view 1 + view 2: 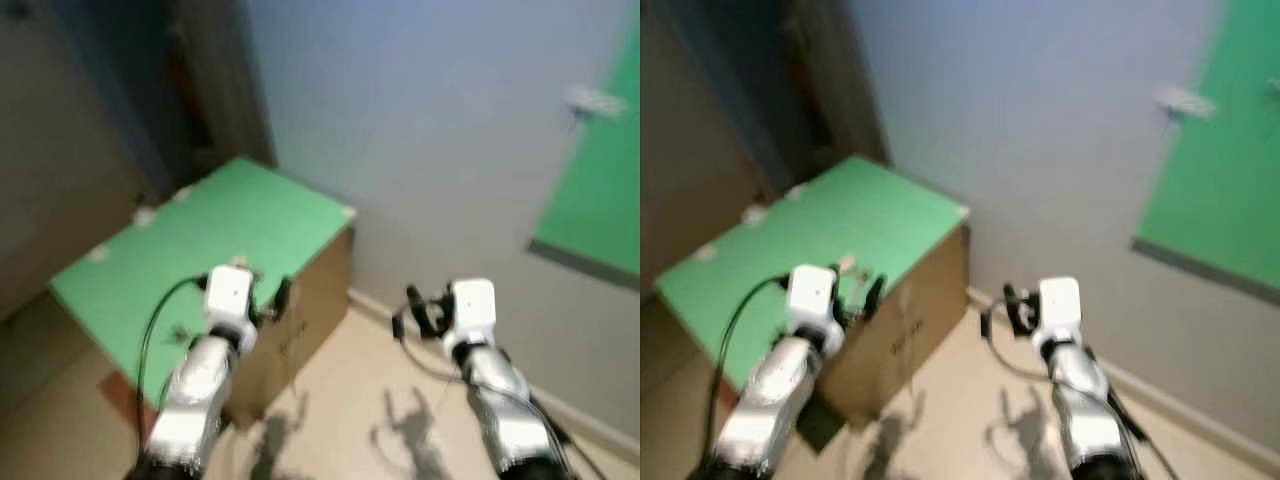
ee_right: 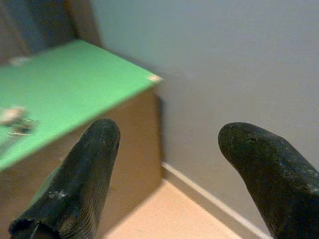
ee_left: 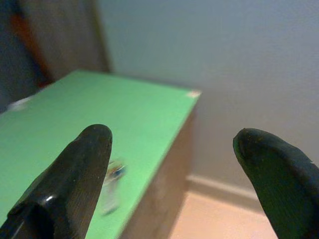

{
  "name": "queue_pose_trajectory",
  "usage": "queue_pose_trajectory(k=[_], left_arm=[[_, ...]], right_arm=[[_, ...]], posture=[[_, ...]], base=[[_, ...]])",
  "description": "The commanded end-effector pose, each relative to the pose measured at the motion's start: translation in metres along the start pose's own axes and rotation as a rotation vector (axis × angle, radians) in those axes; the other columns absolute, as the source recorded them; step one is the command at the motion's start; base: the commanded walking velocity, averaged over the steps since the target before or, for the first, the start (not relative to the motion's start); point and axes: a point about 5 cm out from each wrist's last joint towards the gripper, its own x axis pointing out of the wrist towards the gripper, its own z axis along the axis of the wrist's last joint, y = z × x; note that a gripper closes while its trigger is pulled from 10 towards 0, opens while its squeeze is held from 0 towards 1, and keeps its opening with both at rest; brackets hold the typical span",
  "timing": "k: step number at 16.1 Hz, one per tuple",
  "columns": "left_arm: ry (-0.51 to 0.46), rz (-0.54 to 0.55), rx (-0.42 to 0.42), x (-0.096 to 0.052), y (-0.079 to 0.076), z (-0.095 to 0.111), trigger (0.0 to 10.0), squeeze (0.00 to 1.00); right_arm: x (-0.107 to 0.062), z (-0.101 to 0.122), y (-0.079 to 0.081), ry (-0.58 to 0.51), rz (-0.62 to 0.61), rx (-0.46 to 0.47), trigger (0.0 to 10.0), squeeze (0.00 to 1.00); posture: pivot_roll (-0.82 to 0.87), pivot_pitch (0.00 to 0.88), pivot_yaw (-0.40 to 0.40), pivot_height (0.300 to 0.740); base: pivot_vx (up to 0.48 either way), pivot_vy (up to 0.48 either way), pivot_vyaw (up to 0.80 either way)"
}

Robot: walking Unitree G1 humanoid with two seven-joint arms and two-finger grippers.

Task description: Hang keys on a hook

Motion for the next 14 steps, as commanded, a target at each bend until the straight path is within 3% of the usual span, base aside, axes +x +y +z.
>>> queue_pose_trajectory(k=[1,4,5,6,10,11,12,14], left_arm=[[0.000,-0.001,0.023,-0.0017,-0.0030,-0.0001,10.0,0.00],[0.012,0.015,0.043,-0.0102,-0.0046,-0.0086,10.0,0.00],[0.001,0.031,0.054,-0.0086,-0.0043,-0.0073,10.0,0.00],[-0.014,0.021,0.041,-0.0081,-0.0048,-0.0054,10.0,1.00],[0.006,0.024,0.013,-0.0084,-0.0033,-0.0068,10.0,1.00],[0.011,0.028,0.010,-0.0086,-0.0029,-0.0073,10.0,0.82],[0.027,0.048,0.027,-0.0079,-0.0009,-0.0086,10.0,0.00],[0.049,0.073,0.052,-0.0074,0.0024,-0.0100,10.0,0.00]], right_arm=[[-0.0040,-0.0043,0.0003,0.018,0.011,0.001,10.0,0.00],[-0.0030,-0.0028,0.0000,0.013,0.008,0.006,10.0,0.00],[-0.0024,-0.0024,0.0013,0.011,0.020,0.009,10.0,0.47],[-0.0022,-0.0020,0.0022,0.009,0.031,0.018,10.0,1.00],[0.0005,0.0017,0.0007,0.000,0.025,0.011,10.0,1.00],[0.0006,0.0013,0.0014,0.008,0.034,-0.001,10.0,1.00],[0.0004,0.0006,0.0026,0.013,0.042,0.004,10.0,1.00],[-0.0001,-0.0014,0.0046,0.025,0.048,-0.004,10.0,1.00]], posture=[[-0.23,0.000,0.111,0.740],[-0.22,0.003,0.102,0.740],[-0.22,0.004,0.099,0.740],[-0.22,0.003,0.098,0.740],[-0.22,0.007,0.097,0.740],[-0.22,0.009,0.097,0.740],[-0.21,0.013,0.099,0.740],[-0.21,0.017,0.101,0.740]], base=[[0.000,0.000,0.66],[0.000,0.000,0.66],[0.000,0.000,0.66],[0.000,0.000,0.66],[0.000,0.000,0.65],[0.000,0.000,0.66],[0.000,0.000,0.69],[0.000,0.000,0.68]])
